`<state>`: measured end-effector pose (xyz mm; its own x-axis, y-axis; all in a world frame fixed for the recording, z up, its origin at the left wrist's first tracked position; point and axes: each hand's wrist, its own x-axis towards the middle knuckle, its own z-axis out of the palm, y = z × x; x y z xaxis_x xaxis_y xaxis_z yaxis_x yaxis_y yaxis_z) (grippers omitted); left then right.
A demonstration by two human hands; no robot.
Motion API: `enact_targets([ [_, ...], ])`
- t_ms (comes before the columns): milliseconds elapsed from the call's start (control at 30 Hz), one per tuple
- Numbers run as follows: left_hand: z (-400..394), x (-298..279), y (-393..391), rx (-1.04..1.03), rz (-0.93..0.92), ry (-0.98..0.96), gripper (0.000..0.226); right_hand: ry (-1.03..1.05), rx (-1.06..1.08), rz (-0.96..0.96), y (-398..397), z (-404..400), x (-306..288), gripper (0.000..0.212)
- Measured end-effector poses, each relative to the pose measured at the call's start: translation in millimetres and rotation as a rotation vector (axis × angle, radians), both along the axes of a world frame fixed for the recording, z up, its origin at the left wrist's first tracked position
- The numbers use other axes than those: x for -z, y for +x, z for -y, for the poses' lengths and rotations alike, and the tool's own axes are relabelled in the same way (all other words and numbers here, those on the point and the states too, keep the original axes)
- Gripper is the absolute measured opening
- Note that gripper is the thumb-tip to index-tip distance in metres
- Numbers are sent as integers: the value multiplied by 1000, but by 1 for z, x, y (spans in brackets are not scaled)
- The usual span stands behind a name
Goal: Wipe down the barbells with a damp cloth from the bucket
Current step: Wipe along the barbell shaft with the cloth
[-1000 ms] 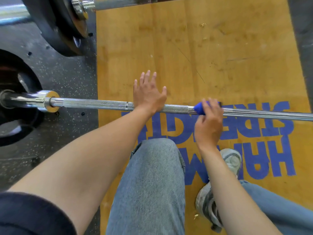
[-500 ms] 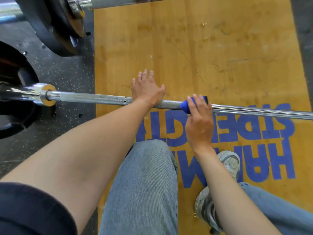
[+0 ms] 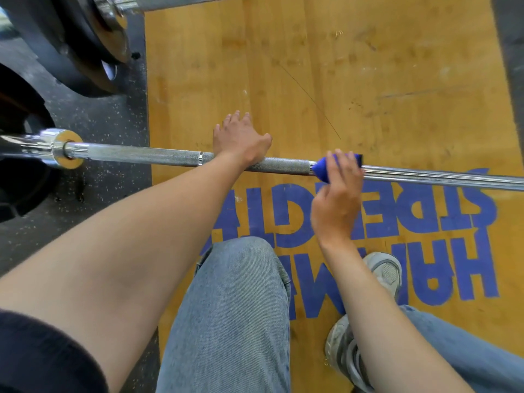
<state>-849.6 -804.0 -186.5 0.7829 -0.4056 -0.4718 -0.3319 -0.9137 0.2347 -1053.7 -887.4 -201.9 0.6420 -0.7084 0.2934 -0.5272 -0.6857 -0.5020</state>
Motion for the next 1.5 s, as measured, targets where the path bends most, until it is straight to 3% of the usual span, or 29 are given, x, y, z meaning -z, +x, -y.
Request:
enact_targets([
  [67, 1, 0, 2, -4, 21, -14, 79, -85, -206, -34, -4, -1, 4, 60],
  [200, 5, 1, 4, 25, 149, -79, 76, 52, 212, 42, -6, 19, 5, 58],
  [233, 5, 0, 4, 28, 169, -95, 77, 51, 199, 37, 1, 13, 3, 58],
  [333, 5, -1, 4, 25, 196, -131, 77, -67, -181, -11, 6, -2, 6, 59],
  [367, 5, -1, 3, 27, 205, -147, 77, -75, -179, -4, 2, 7, 8, 59],
  [467, 4, -2, 2, 29, 218, -181, 75, 82, 223, 65, -3, 19, 7, 59],
  [500, 3, -2, 1, 27, 213, -183, 75, 89, 235, 69, 3, 13, 4, 58],
  [600, 1, -3, -2, 19, 216, -193, 74, -69, -193, -26, 10, -15, 0, 60],
  [633, 0, -5, -4, 9, 214, -202, 73, -97, -225, -40, 6, -10, 2, 61],
  [767, -4, -6, -10, -11, 209, -207, 70, 74, 303, 40, -4, 8, 3, 59],
  [800, -6, -6, -11, -11, 204, -200, 70, 76, 275, 27, 0, -1, 1, 59],
  [900, -12, -6, -15, -22, 190, -184, 69, -57, -174, -59, -2, -16, -2, 61],
  [933, -15, -7, -16, -24, 182, -179, 68, -69, -216, -90, -10, -5, -2, 61],
  [1067, -24, -6, -26, -35, 183, -187, 67, 92, 211, -102, -41, 17, -7, 57],
  [1100, -26, -6, -29, -33, 183, -190, 67, 60, 177, -105, -38, 2, -11, 57],
  [1200, -32, -8, -40, -34, 200, -207, 67, -105, -235, -131, -38, -38, -5, 62],
  [1233, -34, -8, -43, -30, 212, -210, 68, -113, -256, -122, -42, -35, -3, 62],
  [1367, -44, -4, -60, -7, 274, -214, 67, 93, 251, 0, -67, -13, 2, 64],
  [1400, -46, -3, -63, 4, 298, -213, 67, 95, 272, 14, -65, -17, 1, 65],
  [1500, -55, 0, -76, 28, 347, -193, 68, -101, -81, -55, -77, -33, 7, 67],
])
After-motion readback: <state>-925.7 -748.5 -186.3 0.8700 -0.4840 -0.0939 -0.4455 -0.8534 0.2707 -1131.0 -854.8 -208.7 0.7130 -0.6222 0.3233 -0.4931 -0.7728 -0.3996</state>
